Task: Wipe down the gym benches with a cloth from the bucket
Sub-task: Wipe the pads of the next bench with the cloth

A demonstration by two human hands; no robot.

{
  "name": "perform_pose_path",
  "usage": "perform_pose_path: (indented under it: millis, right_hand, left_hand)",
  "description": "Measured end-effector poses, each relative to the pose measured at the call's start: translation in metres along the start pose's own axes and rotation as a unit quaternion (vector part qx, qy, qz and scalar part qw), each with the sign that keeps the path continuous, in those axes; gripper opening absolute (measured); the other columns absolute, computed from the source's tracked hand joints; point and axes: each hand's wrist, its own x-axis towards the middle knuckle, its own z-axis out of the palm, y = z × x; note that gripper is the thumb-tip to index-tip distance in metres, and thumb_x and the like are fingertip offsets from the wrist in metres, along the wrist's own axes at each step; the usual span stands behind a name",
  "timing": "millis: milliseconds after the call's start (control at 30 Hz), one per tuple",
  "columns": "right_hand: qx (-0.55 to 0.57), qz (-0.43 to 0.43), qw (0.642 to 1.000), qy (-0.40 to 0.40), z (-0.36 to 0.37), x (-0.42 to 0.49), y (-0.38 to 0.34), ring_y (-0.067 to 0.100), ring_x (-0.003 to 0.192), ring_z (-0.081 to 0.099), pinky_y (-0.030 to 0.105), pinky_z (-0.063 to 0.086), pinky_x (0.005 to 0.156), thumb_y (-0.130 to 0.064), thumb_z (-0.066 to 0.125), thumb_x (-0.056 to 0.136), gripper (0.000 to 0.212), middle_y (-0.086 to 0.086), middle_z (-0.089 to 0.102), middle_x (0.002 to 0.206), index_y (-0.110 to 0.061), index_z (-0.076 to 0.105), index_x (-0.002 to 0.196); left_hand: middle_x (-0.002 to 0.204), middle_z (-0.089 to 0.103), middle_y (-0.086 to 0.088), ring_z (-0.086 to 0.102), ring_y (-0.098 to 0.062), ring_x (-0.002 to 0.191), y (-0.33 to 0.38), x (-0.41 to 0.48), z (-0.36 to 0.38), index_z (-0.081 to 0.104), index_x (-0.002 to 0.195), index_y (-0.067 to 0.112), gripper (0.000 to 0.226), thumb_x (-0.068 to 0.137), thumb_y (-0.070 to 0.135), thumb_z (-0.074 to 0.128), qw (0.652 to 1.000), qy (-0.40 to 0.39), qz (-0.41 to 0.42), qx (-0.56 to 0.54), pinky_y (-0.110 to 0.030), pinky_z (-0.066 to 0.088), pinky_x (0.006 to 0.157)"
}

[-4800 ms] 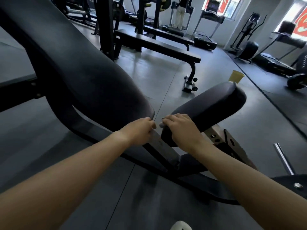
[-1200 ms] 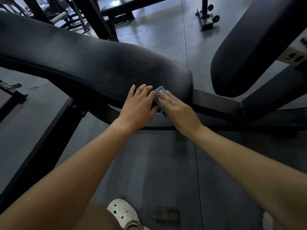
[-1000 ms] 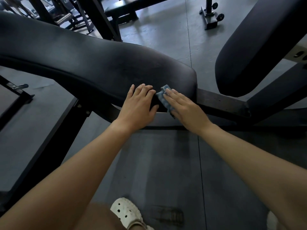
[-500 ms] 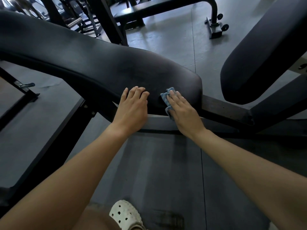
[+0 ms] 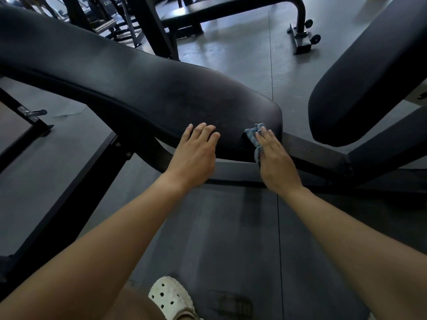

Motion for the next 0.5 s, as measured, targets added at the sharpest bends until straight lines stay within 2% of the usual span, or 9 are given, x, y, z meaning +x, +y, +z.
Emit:
perform_pose_path:
  millis: [133,233,300,333,400,433,500]
  right_hand:
    - [0.065,0.147,0.987,0.025,0.005,0.022,-0.014,0.023,0.155,0.013,0.035,0.015,0.127,-0.012,0.034,0.107,0.049,0.006,0.021,0.167,-0.007,0.033,0.156]
    - [0.068,0.229,0.971,-0.018,0.003,0.056,-0.004,0.027,0.156,0.005,0.037,0.008,0.127,-0.016,0.028,0.108,0.054,0.009,0.008,0.169,-0.007,0.02,0.16]
    - [0.084,0.273,0.957,-0.048,-0.004,0.076,0.012,0.031,0.155,0.009,0.04,0.014,0.125,-0.018,0.026,0.108,0.055,0.012,0.006,0.169,-0.006,0.016,0.16]
    - [0.104,0.307,0.944,-0.053,-0.008,0.083,0.023,0.035,0.152,0.02,0.043,0.023,0.121,-0.021,0.027,0.108,0.053,0.015,0.014,0.167,-0.006,0.02,0.158]
    - [0.154,0.381,0.911,-0.039,-0.012,0.084,0.036,0.038,0.13,0.047,0.042,0.04,0.096,-0.032,0.026,0.107,0.049,0.019,0.045,0.147,-0.006,0.038,0.146]
    - [0.172,0.403,0.899,-0.022,-0.011,0.079,0.037,0.037,0.119,0.055,0.039,0.04,0.086,-0.038,0.025,0.106,0.049,0.019,0.055,0.133,-0.007,0.046,0.138]
    - [0.183,0.403,0.896,0.038,-0.004,0.062,0.027,0.036,0.109,0.06,0.038,0.042,0.08,-0.034,0.027,0.104,0.046,0.018,0.061,0.122,-0.009,0.053,0.131]
  left_hand:
    - [0.156,0.045,-0.009,0.034,-0.031,0.15,0.009,0.007,0.003,0.051,0.144,0.013,0.044,0.101,0.023,0.048,1.0,-0.015,0.021,0.001,-0.053,0.02,0.126]
    - [0.159,0.042,-0.008,0.031,-0.03,0.152,0.015,0.011,0.009,0.049,0.148,0.015,0.049,0.103,0.036,0.049,1.0,-0.026,0.018,0.003,-0.055,0.02,0.126]
    - [0.161,0.04,-0.007,0.029,-0.03,0.153,0.016,0.014,0.01,0.046,0.15,0.016,0.054,0.104,0.044,0.049,0.999,-0.034,0.014,0.01,-0.055,0.018,0.126]
    - [0.161,0.039,-0.007,0.027,-0.03,0.153,0.016,0.015,0.011,0.044,0.151,0.017,0.055,0.104,0.045,0.049,0.999,-0.038,0.014,0.012,-0.055,0.017,0.126]
    - [0.162,0.038,-0.007,0.027,-0.03,0.153,0.016,0.016,0.011,0.044,0.151,0.018,0.054,0.105,0.044,0.049,0.999,-0.038,0.012,0.01,-0.054,0.017,0.126]
    - [0.161,0.04,-0.006,0.028,-0.03,0.153,0.016,0.017,0.012,0.044,0.151,0.018,0.053,0.105,0.043,0.05,0.999,-0.033,0.01,0.01,-0.054,0.018,0.126]
    - [0.158,0.043,-0.007,0.032,-0.031,0.151,0.018,0.017,0.014,0.047,0.148,0.018,0.049,0.104,0.04,0.052,1.0,-0.02,0.009,0.015,-0.055,0.021,0.125]
